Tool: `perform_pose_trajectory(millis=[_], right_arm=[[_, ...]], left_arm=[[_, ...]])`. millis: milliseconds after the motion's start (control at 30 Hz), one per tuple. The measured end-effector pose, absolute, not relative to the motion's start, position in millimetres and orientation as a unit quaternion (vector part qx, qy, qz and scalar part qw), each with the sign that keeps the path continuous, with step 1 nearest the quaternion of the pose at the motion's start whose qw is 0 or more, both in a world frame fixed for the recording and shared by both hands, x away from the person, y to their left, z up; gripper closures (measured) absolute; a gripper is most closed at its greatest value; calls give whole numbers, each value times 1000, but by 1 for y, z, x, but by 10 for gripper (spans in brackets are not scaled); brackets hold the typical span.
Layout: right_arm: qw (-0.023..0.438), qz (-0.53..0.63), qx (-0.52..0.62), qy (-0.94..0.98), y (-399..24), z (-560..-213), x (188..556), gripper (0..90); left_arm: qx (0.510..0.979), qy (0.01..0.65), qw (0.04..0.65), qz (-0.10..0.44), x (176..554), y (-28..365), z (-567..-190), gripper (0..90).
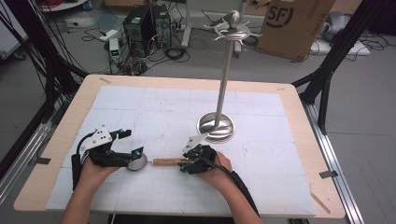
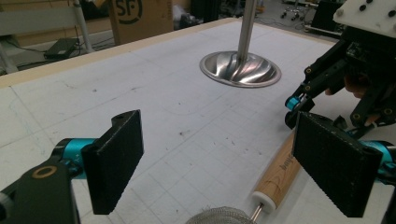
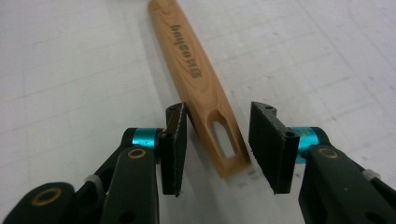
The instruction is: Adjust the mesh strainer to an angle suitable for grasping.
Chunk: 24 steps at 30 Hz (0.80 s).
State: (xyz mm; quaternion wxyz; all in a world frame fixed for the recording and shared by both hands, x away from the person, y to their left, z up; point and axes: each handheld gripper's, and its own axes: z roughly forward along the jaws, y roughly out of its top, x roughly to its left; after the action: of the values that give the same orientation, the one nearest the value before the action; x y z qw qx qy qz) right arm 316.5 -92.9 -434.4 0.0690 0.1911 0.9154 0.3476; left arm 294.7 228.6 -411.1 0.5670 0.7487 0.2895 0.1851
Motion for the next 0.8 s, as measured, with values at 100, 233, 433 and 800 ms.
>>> perform_pose_trajectory(millis=[100, 233, 433, 800], right_arm=[[71, 352, 199, 912, -95, -433, 318, 565], [85, 359, 205, 907, -98, -434, 325, 567], [88, 361, 221, 902, -101, -436, 331, 567], [84, 389, 231, 888, -118, -421, 322, 491]], left_arm=[[749, 290, 566, 186, 295, 228, -411, 172], [749, 289, 566, 185, 295, 229, -411, 172], [748, 290, 568, 185, 295, 229, -411, 172], [749, 288, 567, 183, 295, 229, -411, 172]])
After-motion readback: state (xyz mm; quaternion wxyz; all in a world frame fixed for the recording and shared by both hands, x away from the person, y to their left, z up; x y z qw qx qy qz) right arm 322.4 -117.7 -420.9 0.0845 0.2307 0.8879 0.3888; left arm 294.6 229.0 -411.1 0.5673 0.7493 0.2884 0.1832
